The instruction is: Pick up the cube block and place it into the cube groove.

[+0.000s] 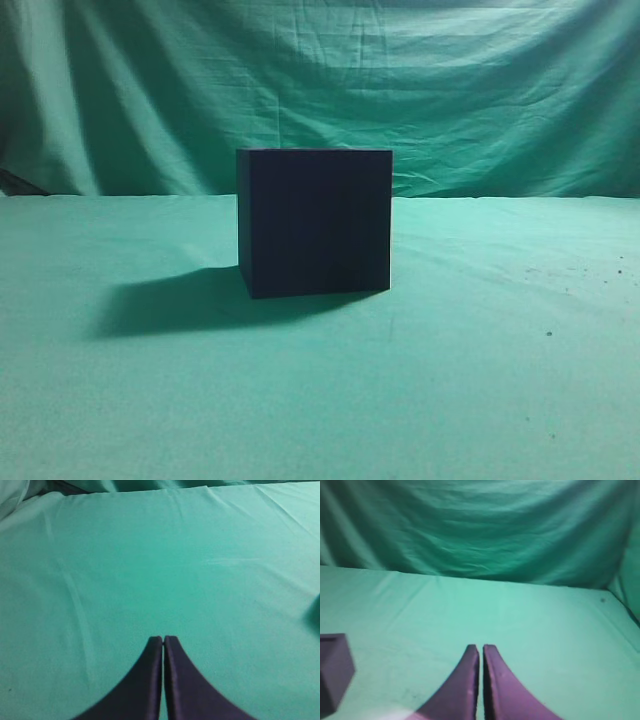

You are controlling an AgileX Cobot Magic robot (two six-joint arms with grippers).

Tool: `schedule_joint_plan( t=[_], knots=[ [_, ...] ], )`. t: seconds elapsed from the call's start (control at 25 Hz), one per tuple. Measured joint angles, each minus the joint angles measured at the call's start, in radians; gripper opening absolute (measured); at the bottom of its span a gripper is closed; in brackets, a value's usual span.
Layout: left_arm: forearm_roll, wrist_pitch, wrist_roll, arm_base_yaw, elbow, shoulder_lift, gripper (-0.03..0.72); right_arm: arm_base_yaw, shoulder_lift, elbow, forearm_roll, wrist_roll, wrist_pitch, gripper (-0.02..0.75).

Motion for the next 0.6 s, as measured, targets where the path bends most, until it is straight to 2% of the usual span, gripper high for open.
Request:
schedule_joint_plan(
  t=[0.24, 0.6],
  knots=[
    [0.000, 0.000, 0.000, 0.000, 0.000, 0.000, 0.000, -0.109, -0.048, 0.195, 0.043, 0.000, -0.102, 0.000],
    [0.000, 0.000, 0.000, 0.000, 0.000, 0.000, 0.000, -0.126, -0.053, 0.220, 0.063, 0.000, 0.003, 0.000]
  ],
)
